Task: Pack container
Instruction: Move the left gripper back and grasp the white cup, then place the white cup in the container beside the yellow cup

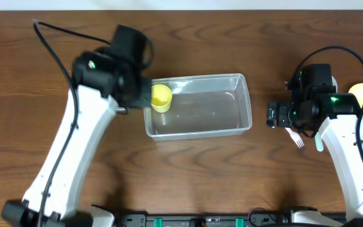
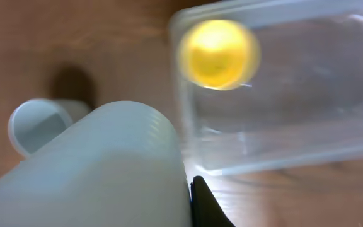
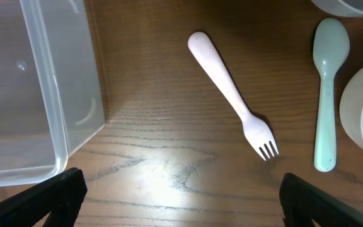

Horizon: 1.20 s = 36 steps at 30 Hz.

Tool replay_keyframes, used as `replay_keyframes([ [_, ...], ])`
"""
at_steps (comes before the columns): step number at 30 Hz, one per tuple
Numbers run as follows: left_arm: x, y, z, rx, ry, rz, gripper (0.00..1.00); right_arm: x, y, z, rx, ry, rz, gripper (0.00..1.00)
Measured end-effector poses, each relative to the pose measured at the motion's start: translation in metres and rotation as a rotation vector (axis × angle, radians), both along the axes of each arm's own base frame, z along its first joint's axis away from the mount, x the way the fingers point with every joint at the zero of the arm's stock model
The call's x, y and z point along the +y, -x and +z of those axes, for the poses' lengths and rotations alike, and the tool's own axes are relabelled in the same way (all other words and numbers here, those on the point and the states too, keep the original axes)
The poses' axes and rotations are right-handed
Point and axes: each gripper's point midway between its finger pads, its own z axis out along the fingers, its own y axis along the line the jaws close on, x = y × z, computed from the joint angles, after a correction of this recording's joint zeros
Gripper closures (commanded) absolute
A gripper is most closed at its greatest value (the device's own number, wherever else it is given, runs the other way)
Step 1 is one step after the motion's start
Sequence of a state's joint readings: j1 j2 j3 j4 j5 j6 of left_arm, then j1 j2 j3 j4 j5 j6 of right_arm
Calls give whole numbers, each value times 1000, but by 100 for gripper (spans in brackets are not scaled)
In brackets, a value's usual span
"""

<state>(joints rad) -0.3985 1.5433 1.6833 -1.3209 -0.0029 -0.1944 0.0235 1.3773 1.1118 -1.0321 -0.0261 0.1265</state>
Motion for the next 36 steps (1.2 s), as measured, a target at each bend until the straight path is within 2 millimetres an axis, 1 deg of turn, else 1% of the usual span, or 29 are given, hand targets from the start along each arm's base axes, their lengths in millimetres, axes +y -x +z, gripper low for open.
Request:
replay_keyframes([
  [2,-21,9,4,-15,7,-69,94,0,0,0,0,0,0,1],
  [5,-45,11,-4,-20,13,-133,94,0,0,0,0,0,0,1],
  [8,-61,12,-26,0,4,-171,94,0,0,0,0,0,0,1],
  [10,-66,13,-46,21,-6,-185,94,0,0,0,0,0,0,1],
  [14,-65,19,-87,69,-34,-190,94,0,1,0,2,0,0,1],
  [18,-59,26,-120,103,-53,-190,94,0,1,0,6,0,0,1],
  [22,-60,26,-140,101,-53,-194,94,0,2,0,7,0,0,1],
  [27,-64,20,-154,107,-57,-196,94,0,3,-1,14,0,0,1],
  [30,-65,16,-170,133,-73,-198,94,0,4,-1,18,0,0,1],
  [33,-61,14,-188,173,-95,-193,92,0,5,-1,19,0,0,1],
  [34,-60,13,-190,179,-97,-189,90,0,5,-1,19,0,0,1],
  [35,-57,13,-193,188,-102,-185,86,0,5,-1,19,0,0,1],
  [36,-56,13,-195,192,-103,-181,77,0,5,-1,19,0,0,1],
])
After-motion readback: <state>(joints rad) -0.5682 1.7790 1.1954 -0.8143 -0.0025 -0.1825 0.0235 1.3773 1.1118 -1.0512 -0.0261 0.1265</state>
